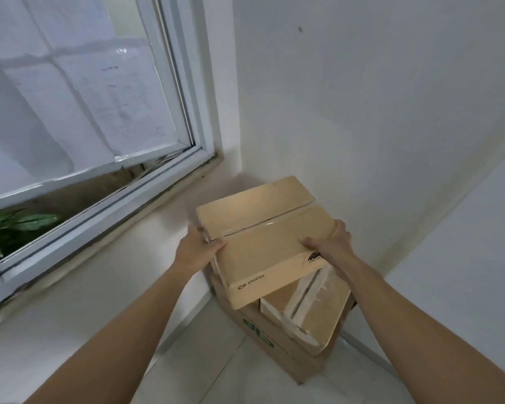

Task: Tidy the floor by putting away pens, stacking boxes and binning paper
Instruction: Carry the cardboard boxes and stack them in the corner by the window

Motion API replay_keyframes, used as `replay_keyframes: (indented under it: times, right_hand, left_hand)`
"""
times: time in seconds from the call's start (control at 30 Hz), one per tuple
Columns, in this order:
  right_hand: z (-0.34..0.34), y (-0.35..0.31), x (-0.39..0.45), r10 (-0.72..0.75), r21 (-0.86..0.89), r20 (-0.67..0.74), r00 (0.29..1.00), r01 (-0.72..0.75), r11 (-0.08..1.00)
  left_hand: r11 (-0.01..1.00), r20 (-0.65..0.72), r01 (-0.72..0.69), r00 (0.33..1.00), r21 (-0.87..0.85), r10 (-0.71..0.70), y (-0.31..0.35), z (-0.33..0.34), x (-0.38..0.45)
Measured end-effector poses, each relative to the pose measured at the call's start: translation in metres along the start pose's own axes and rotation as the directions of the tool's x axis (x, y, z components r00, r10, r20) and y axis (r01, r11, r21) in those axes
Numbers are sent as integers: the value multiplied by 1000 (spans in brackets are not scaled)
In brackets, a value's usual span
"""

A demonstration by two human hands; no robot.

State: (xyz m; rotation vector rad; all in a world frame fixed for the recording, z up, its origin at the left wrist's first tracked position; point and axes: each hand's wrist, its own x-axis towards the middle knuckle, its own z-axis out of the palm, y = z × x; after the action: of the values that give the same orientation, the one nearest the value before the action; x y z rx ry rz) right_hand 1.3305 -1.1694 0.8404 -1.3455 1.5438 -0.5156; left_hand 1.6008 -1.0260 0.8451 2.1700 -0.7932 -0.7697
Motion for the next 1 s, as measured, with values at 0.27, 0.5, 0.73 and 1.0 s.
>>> replay_keyframes:
  times: [0.27,0.5,0.73,1.0]
  right_hand:
    - [35,0,2,297,251,-119,947,-261,932]
    - [27,10,1,361,317,34,932,-353,880]
    - [-45,41,11,362,214,-228,904,-316,924]
    - [-90,85,41,362,184,-293,885,-319,930]
  left_hand:
    - [802,54,-184,981,568,187,53,7,76]
    - [831,272,-360,926,424,262,80,26,78]
    - [782,419,-517,832,348,363,101,89,61]
    - [840,504,-465,816,280,284,107,160,53]
